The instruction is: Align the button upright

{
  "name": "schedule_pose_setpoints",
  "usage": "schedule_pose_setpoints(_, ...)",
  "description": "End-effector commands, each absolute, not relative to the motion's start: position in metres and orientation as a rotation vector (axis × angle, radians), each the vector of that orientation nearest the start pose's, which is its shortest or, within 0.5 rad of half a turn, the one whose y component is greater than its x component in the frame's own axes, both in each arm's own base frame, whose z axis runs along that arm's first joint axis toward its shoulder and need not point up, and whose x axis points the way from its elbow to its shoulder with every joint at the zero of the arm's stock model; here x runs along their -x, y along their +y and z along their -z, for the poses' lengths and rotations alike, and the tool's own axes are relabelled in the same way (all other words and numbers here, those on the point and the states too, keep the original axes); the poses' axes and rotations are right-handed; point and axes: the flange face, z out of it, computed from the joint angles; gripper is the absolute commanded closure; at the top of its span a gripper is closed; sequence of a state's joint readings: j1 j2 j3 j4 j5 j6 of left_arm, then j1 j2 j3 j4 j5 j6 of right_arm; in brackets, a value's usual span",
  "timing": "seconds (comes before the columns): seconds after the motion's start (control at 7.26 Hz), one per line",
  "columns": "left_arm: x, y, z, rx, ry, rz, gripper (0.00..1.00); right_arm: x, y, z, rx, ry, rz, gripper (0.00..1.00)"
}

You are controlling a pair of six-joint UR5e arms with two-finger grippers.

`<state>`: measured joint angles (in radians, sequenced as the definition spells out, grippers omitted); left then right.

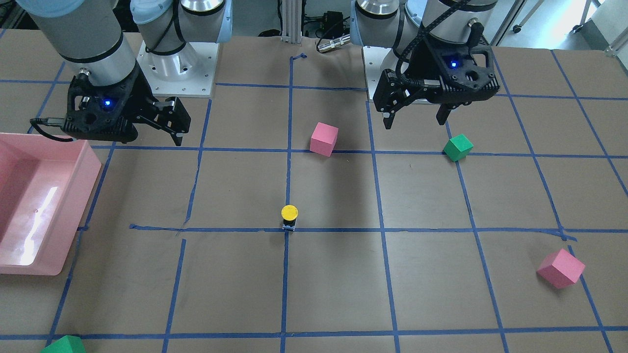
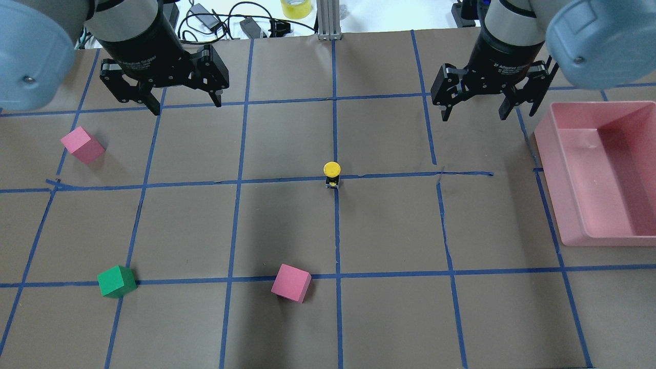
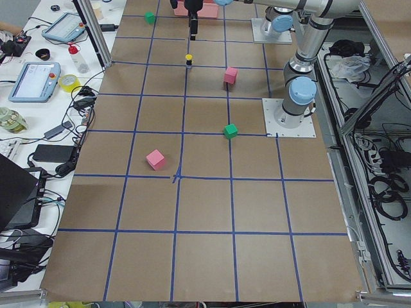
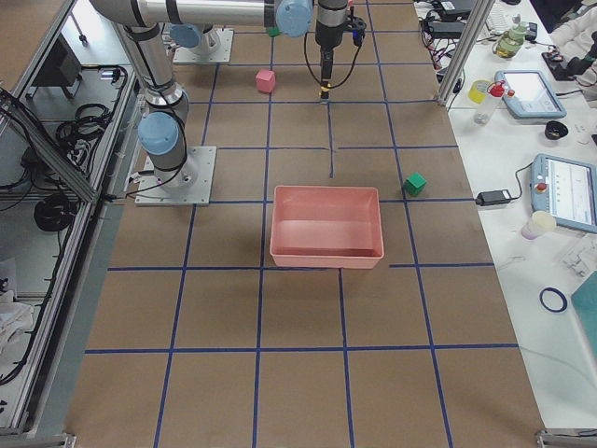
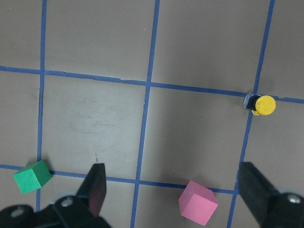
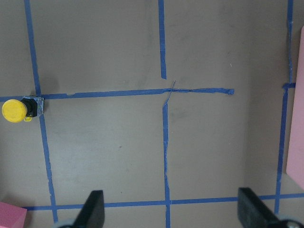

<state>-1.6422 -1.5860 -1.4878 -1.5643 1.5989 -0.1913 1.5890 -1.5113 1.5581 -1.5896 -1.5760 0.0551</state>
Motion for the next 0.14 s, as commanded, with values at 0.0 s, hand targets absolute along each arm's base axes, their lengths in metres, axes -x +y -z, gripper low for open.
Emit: schedule_pose_setpoints(0.0,0.1576,-0.4942,-0.5211,0.198,3.117,0.107,0.00,-0.1409,-0.5124,-0.4650,-0.067,3.145,-0.046,0.00)
